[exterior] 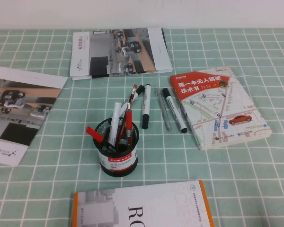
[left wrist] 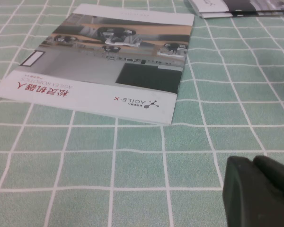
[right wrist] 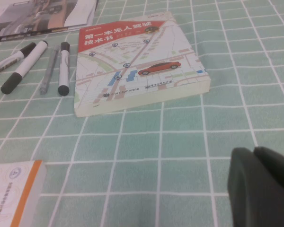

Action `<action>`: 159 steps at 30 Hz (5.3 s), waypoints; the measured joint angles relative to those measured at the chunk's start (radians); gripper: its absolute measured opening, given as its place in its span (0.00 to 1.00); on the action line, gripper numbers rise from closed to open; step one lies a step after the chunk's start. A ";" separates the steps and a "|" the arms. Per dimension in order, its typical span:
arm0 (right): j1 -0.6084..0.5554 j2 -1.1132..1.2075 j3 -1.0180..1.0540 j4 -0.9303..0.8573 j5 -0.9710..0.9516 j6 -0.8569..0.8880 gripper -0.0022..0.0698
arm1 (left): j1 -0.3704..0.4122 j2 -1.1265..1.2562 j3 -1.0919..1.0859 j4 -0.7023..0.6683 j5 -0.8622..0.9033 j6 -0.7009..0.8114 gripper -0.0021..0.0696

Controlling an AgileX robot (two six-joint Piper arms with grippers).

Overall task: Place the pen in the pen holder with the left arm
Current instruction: Pick up the pen on the table

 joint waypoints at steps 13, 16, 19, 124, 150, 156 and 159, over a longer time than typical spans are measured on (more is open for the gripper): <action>0.000 0.000 0.000 0.000 0.000 0.000 0.00 | 0.000 0.000 0.000 0.000 0.000 0.000 0.02; 0.000 0.000 0.000 0.000 0.000 0.000 0.00 | 0.000 0.000 0.000 0.000 0.000 0.000 0.02; 0.000 0.000 0.000 0.000 0.000 0.000 0.00 | 0.000 0.000 0.000 0.000 0.000 0.000 0.02; 0.000 0.000 0.000 0.000 0.000 0.000 0.00 | -0.191 2.172 -2.209 -0.351 0.860 0.384 0.02; 0.000 0.000 0.000 0.000 0.000 0.000 0.00 | -0.317 2.394 -2.310 -0.231 0.843 0.406 0.28; 0.000 0.000 0.000 0.000 0.000 0.000 0.00 | -0.317 2.410 -2.312 -0.227 0.821 0.382 0.49; 0.000 0.000 0.000 0.000 0.000 0.000 0.00 | -0.317 2.432 -2.312 -0.214 0.821 0.380 0.50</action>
